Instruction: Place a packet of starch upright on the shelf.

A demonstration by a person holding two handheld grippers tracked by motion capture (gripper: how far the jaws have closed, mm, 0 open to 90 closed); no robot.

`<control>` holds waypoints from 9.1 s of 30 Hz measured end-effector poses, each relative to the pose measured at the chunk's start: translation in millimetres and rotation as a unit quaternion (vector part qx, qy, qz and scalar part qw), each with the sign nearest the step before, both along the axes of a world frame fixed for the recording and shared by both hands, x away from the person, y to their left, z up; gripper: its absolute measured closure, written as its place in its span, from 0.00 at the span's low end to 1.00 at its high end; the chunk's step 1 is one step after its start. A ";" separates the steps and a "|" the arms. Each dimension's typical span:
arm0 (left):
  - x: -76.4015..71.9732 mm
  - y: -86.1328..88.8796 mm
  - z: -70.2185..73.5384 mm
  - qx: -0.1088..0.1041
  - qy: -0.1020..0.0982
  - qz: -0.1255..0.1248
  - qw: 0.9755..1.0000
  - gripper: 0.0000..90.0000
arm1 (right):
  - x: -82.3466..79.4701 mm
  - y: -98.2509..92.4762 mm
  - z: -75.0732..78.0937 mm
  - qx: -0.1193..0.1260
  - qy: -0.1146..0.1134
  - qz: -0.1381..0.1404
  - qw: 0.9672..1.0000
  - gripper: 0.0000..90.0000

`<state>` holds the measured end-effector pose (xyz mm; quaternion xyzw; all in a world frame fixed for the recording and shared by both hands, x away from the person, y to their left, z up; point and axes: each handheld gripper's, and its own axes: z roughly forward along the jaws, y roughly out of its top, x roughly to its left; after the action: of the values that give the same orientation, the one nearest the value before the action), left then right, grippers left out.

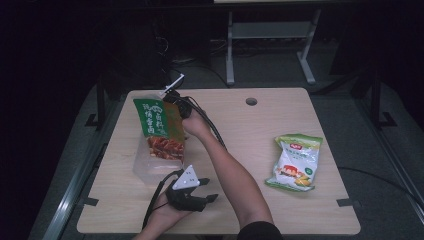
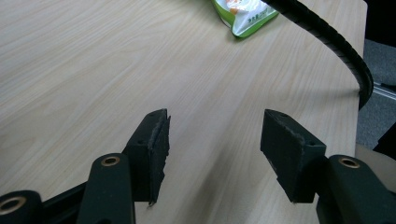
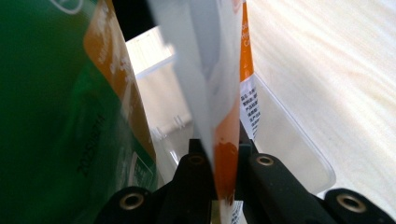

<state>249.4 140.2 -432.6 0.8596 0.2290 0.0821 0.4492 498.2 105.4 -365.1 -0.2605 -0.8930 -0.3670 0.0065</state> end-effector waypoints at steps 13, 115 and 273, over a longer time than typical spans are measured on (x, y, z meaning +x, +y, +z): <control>0.6 1.2 0.6 0.001 -0.001 -0.002 1.000 0.47 | -5.1 -13.1 -1.9 0.141 -0.058 0.020 0.988 1.00; 7.8 1.4 -2.6 0.002 0.013 -0.002 1.000 0.40 | -75.0 -215.0 1.3 0.070 0.000 -0.070 0.995 0.40; 78.3 -137.6 6.7 -0.061 0.107 -0.088 0.988 0.59 | -222.8 -377.9 -28.1 0.087 -0.056 -0.130 0.986 0.98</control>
<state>327.7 2.6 -426.0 0.8511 0.2037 -0.0649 0.4795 275.3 -272.5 -393.2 -0.3519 -0.8153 -0.4547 -0.0683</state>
